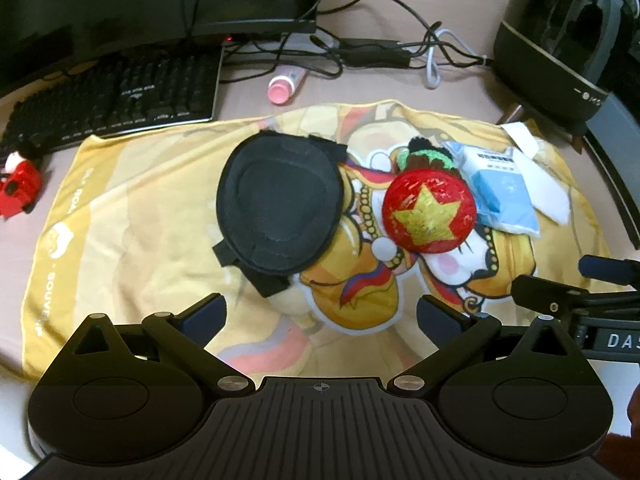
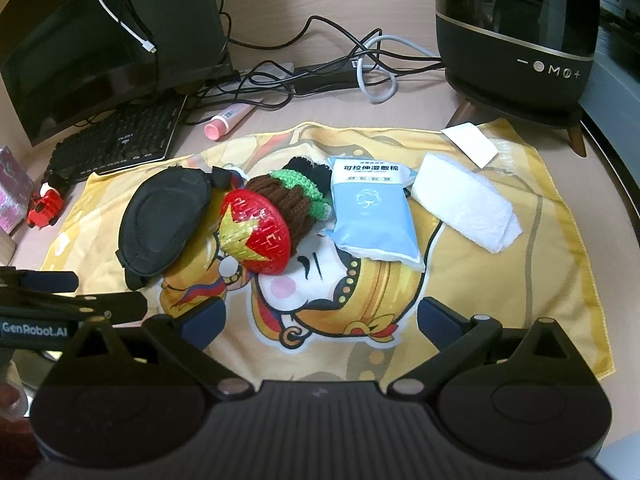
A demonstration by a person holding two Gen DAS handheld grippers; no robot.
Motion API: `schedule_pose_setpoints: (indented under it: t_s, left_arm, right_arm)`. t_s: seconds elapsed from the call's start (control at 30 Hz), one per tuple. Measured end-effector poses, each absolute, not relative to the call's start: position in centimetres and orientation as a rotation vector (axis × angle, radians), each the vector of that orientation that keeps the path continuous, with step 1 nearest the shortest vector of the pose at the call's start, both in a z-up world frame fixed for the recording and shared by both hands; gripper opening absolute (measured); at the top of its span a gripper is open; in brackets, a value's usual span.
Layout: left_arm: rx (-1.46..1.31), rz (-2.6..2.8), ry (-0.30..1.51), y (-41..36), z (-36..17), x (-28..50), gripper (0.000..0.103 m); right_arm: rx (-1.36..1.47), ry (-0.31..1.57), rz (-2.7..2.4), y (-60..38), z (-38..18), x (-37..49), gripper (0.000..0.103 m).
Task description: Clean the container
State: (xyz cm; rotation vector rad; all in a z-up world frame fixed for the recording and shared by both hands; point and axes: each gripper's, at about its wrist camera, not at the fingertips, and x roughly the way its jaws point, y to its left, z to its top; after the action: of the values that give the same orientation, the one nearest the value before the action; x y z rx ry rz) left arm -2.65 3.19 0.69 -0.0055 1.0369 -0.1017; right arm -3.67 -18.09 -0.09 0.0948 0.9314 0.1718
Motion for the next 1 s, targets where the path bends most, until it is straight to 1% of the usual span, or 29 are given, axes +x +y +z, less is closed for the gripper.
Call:
schedule_pose_setpoints:
  t_s: [0.43, 1.0]
  left_arm:
    - [0.024, -0.057, 1.085, 2.8, 0.0, -2.1, 0.103]
    - [0.051, -0.066, 1.064, 2.5, 0.3, -1.8, 0.103]
  right_arm:
    - [0.116, 0.933, 0.121, -16.6, 0.0, -4.4, 0.103]
    - [0.103, 0.931, 0.111, -17.3, -0.2, -3.6, 0.103]
